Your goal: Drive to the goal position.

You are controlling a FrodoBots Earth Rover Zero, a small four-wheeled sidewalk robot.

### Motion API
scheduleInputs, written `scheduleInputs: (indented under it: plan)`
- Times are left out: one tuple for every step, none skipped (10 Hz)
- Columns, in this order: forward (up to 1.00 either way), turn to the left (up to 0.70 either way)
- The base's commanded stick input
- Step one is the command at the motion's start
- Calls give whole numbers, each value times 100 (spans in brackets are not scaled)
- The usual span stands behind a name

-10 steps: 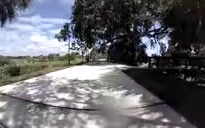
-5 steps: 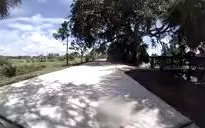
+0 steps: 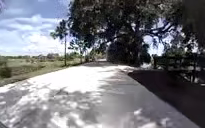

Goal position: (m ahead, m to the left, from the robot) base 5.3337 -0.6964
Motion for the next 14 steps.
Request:
scheduleInputs:
  plan:
    - [85, 0]
    - [85, 0]
    - [85, 0]
    - [85, 0]
    - [85, 0]
    - [85, 0]
    - [85, 0]
    - [85, 0]
    - [85, 0]
    - [85, 0]
    - [85, 0]
    - [85, 0]
    - [85, 0]
    - [85, 0]
